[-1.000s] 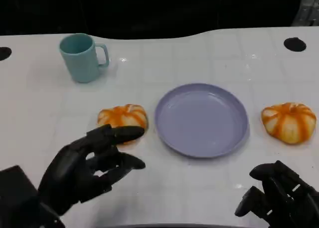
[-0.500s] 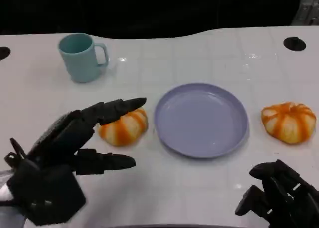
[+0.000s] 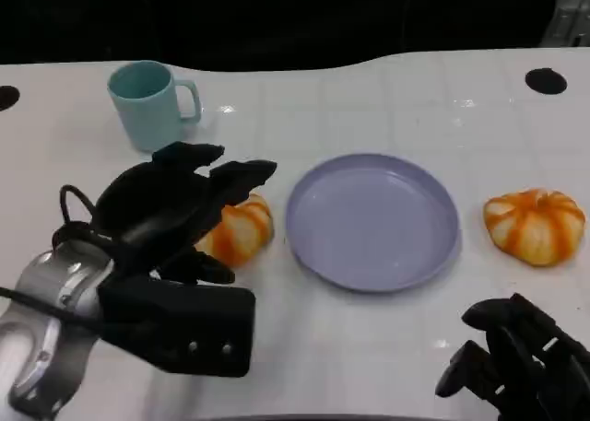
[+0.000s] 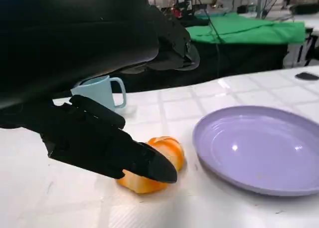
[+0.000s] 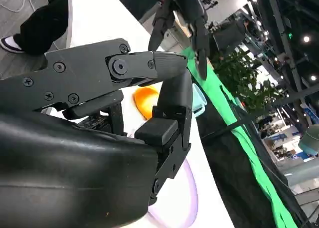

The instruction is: Grasp the bread from the table and place it into the plate.

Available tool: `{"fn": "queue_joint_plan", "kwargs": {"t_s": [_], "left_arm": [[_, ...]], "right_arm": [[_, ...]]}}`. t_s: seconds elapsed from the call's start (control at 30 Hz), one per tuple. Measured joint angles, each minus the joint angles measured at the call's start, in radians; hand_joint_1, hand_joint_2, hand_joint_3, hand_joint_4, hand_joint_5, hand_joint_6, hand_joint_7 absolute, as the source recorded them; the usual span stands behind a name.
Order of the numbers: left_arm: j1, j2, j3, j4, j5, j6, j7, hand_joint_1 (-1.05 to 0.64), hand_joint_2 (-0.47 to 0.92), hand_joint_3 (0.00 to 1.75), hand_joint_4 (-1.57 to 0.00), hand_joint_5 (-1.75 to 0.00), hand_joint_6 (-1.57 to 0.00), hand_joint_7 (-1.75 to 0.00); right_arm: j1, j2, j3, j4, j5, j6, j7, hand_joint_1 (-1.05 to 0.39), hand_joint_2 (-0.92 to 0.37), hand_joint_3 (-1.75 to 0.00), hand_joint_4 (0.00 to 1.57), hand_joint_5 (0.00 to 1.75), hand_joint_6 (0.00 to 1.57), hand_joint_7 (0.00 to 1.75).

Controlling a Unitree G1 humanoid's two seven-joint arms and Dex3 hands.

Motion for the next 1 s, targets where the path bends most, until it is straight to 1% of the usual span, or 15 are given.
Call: {"fn": "queue_joint_plan", "kwargs": {"t_s": [0.17, 0.37, 0.47, 0.57, 0.67, 0.8, 0.9, 1.0], "left_arm": [[-0.107, -0.038, -0.086, 0.187, 0.041, 0.047, 0.006, -0.40, 0.74, 0.00, -0.01, -0.16, -0.19, -0.01], [-0.216, -0.083, -0.155, 0.388, 0.069, 0.103, 0.021, -0.39, 0.74, 0.00, -0.01, -0.16, -0.19, 0.00], [-0.266, -0.108, -0.171, 0.489, 0.067, 0.121, 0.033, -0.41, 0.72, 0.00, 0.00, -0.15, -0.18, 0.00], [-0.333, -0.144, -0.193, 0.632, 0.065, 0.141, 0.063, -0.41, 0.72, 0.00, -0.01, -0.15, -0.19, 0.00], [-0.374, -0.162, -0.205, 0.717, 0.052, 0.147, 0.094, -0.41, 0.73, 0.01, 0.00, -0.15, -0.19, 0.00], [-0.443, -0.213, -0.230, 0.876, 0.041, 0.173, 0.150, -0.45, 0.74, 0.01, 0.00, -0.12, -0.18, 0.00], [-0.481, -0.238, -0.241, 0.962, 0.027, 0.178, 0.175, -0.42, 0.74, 0.00, 0.00, -0.10, -0.17, 0.00], [-0.516, -0.259, -0.246, 1.033, 0.004, 0.172, 0.187, -0.44, 0.74, 0.01, 0.00, -0.06, -0.15, 0.00]], "right_arm": [[0.009, 0.001, 0.000, -0.010, 0.001, 0.000, -0.003, -0.54, -0.92, -0.24, 0.58, 1.51, 0.63, 1.02], [0.019, 0.000, 0.002, -0.017, 0.001, 0.000, -0.006, -0.54, -0.92, -0.24, 0.57, 1.53, 0.62, 1.03], [0.019, 0.000, 0.002, -0.017, 0.002, 0.000, -0.006, -0.54, -0.92, -0.24, 0.56, 1.53, 0.61, 1.03], [0.018, 0.000, 0.002, -0.016, 0.005, 0.000, -0.003, -0.54, -0.92, -0.24, 0.56, 1.53, 0.61, 1.03], [0.019, 0.000, 0.001, -0.016, 0.005, 0.000, -0.002, -0.54, -0.92, -0.24, 0.56, 1.53, 0.61, 1.03], [0.021, 0.000, 0.001, -0.017, 0.006, 0.000, -0.001, -0.53, -0.92, -0.23, 0.56, 1.52, 0.61, 1.02], [0.022, 0.000, 0.000, -0.017, 0.007, 0.000, 0.000, -0.53, -0.92, -0.23, 0.55, 1.51, 0.61, 1.01], [0.022, 0.000, 0.000, -0.017, 0.007, -0.001, 0.003, -0.53, -0.92, -0.24, 0.56, 1.51, 0.62, 1.01]]}}
